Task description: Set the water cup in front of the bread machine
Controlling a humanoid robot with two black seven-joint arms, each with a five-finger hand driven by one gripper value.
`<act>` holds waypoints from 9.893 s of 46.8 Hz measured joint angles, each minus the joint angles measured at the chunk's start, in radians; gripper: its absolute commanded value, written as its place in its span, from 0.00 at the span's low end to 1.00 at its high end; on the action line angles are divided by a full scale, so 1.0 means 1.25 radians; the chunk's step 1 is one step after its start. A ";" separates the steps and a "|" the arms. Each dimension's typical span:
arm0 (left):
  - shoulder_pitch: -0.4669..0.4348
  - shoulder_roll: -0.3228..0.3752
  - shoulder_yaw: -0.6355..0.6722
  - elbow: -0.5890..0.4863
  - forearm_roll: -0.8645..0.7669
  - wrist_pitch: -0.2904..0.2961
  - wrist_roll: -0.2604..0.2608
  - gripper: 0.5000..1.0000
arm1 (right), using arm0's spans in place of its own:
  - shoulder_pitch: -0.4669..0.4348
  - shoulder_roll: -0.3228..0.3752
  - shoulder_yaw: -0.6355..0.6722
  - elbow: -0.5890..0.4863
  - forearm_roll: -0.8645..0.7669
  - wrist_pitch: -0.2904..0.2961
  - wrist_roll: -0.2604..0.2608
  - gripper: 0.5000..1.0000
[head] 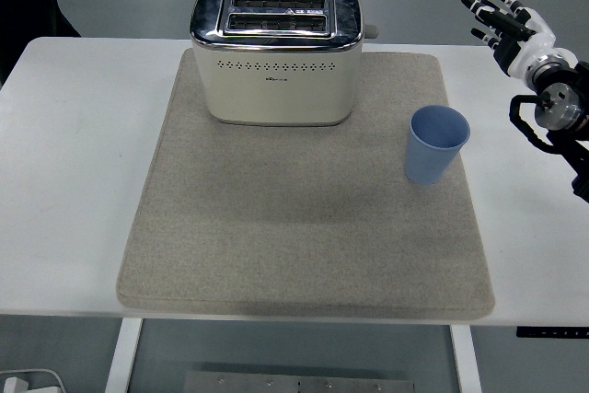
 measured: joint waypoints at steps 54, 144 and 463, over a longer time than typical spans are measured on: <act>0.005 0.000 0.000 -0.002 -0.005 0.000 0.001 1.00 | 0.004 -0.032 -0.002 0.038 -0.003 0.029 0.005 0.83; 0.005 0.000 0.000 -0.002 -0.005 0.000 0.001 1.00 | -0.386 -0.432 -0.023 0.549 -0.590 0.093 0.286 0.83; 0.005 0.000 0.000 -0.002 -0.005 0.000 0.001 1.00 | -0.208 -0.032 -0.057 0.391 -0.675 0.003 0.267 0.84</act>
